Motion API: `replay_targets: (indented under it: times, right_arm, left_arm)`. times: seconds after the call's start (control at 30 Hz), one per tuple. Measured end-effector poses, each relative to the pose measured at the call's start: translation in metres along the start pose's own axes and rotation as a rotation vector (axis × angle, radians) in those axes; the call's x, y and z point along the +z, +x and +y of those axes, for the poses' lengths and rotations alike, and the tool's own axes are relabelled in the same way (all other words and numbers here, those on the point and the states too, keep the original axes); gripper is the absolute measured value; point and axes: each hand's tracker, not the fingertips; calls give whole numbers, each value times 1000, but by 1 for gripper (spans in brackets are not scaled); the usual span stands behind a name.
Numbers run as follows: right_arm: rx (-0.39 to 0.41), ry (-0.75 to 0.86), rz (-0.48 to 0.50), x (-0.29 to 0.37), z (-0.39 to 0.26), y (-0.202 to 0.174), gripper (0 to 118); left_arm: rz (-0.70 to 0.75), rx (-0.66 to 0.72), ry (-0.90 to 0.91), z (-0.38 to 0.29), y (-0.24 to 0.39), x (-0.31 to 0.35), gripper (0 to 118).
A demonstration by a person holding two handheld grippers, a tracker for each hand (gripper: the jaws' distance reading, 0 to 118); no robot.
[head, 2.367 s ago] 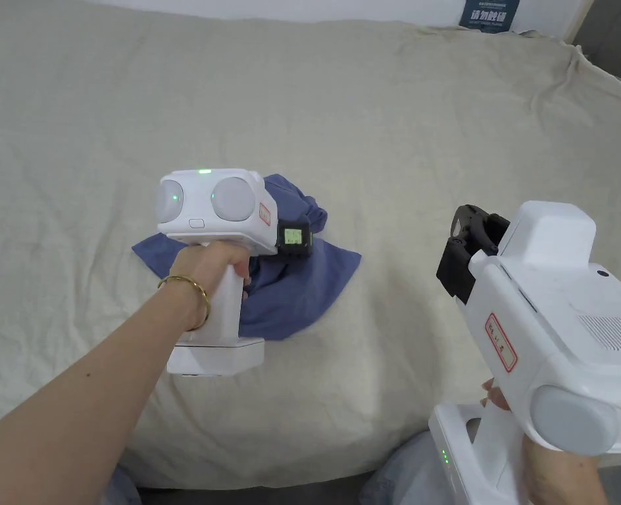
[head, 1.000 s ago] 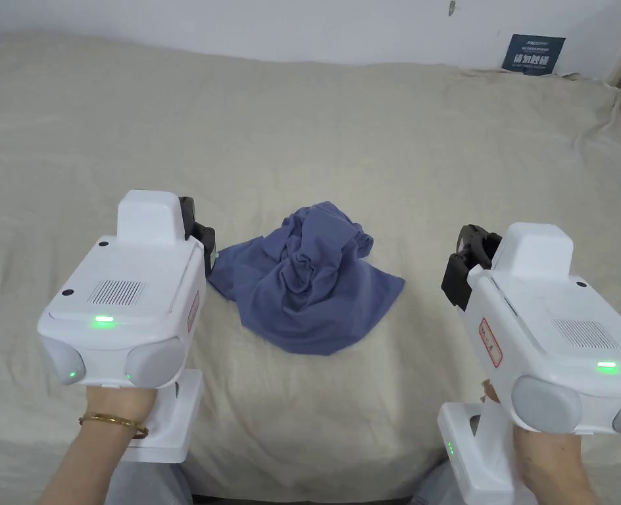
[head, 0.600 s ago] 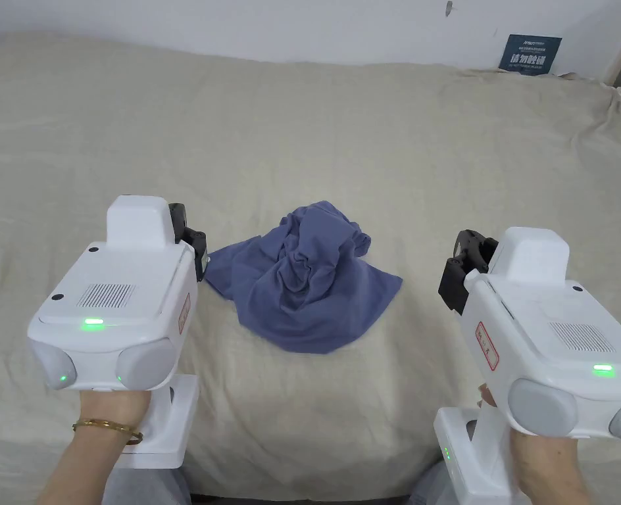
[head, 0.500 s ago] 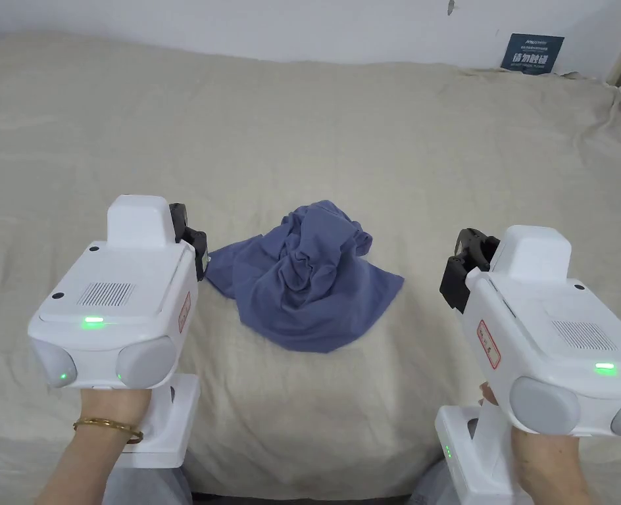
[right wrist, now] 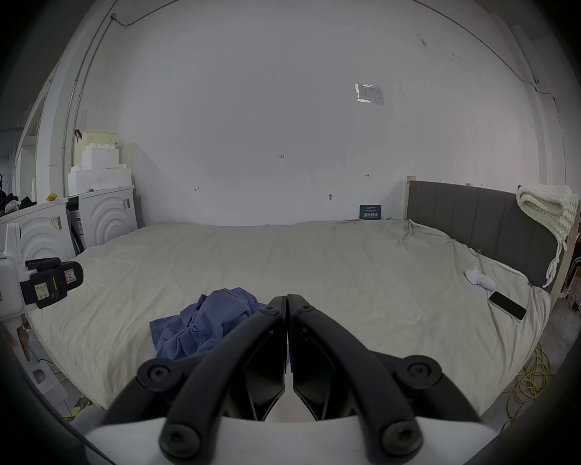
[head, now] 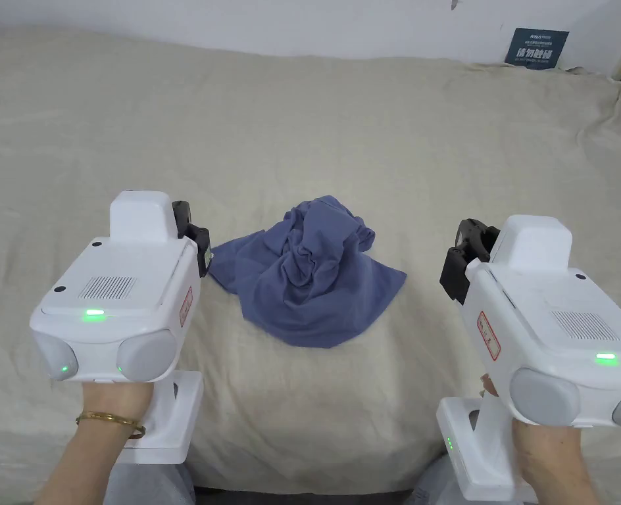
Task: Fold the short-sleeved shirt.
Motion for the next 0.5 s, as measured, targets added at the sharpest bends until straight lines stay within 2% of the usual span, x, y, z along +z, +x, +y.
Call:
replay_targets:
  times: [0.5]
  right_arm:
    - [0,-40,4,-12,4,-1,0]
  left_arm:
    - [-9,8,-17,-1,2,-2,0]
